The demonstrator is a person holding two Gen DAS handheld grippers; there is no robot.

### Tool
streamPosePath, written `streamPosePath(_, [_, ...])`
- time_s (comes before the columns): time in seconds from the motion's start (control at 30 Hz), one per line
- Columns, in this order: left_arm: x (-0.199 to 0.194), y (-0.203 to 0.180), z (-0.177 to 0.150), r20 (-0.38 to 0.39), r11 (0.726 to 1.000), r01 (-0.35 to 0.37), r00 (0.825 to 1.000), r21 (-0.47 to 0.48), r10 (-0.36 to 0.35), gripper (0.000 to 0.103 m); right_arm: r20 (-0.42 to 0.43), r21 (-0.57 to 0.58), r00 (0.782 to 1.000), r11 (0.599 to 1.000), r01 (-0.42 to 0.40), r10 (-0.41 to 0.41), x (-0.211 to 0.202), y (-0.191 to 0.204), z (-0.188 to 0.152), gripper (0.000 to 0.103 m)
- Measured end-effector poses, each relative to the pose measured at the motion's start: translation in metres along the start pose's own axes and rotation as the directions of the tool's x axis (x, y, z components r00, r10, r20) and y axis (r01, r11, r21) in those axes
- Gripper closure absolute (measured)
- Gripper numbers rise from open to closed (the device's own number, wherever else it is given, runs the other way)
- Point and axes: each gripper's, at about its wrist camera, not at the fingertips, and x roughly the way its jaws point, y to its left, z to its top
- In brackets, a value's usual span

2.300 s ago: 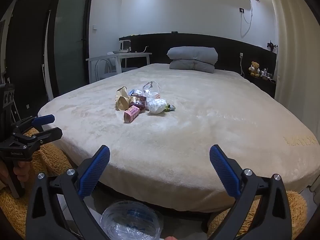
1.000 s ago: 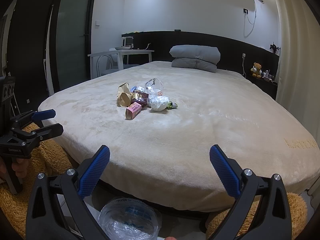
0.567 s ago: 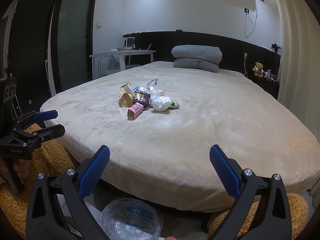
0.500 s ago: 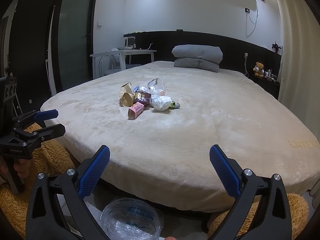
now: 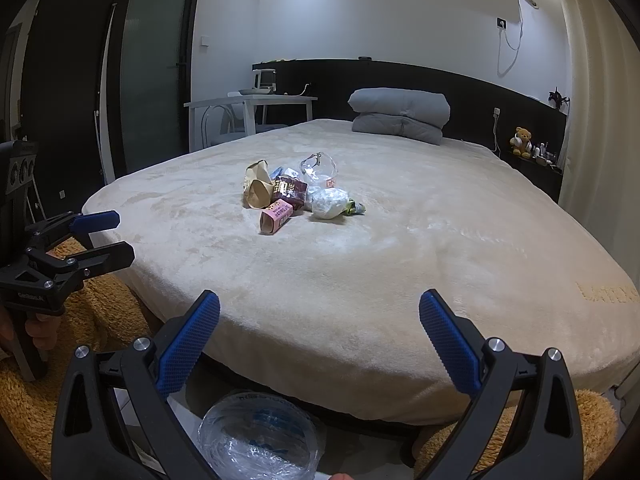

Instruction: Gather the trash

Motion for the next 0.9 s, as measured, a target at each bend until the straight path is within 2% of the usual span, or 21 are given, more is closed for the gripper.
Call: streamPosePath(0.9, [0.0024,0.0024,0.0,-0.012,1.0,0.013,1.0,-0.014,-0.014,0.006,-0.027,0.01,1.0,1.0,-0.008,0.008,0.0088,-0.0051,-0.0024,0.004])
